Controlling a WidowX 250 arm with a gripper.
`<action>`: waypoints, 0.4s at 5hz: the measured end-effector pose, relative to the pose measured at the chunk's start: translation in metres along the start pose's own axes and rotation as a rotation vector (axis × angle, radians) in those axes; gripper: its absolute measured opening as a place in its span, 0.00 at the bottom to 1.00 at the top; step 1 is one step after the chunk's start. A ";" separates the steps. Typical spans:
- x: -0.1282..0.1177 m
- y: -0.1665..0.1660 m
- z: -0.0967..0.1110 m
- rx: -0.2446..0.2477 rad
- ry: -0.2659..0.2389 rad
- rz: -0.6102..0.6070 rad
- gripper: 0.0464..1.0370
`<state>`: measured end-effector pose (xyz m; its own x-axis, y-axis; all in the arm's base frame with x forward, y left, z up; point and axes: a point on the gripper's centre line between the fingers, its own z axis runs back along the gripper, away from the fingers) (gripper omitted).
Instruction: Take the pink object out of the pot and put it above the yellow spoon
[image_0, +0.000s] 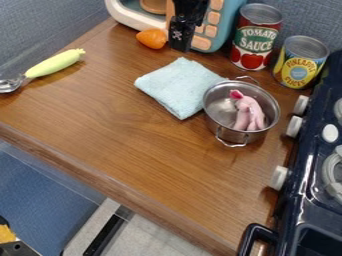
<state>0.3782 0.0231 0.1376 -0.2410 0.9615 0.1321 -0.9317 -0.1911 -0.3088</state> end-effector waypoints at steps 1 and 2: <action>-0.001 0.005 -0.010 0.037 -0.008 -0.002 0.96; -0.015 0.014 -0.003 0.083 -0.010 -0.020 0.96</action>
<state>0.3693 0.0064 0.1287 -0.2249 0.9633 0.1469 -0.9555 -0.1885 -0.2270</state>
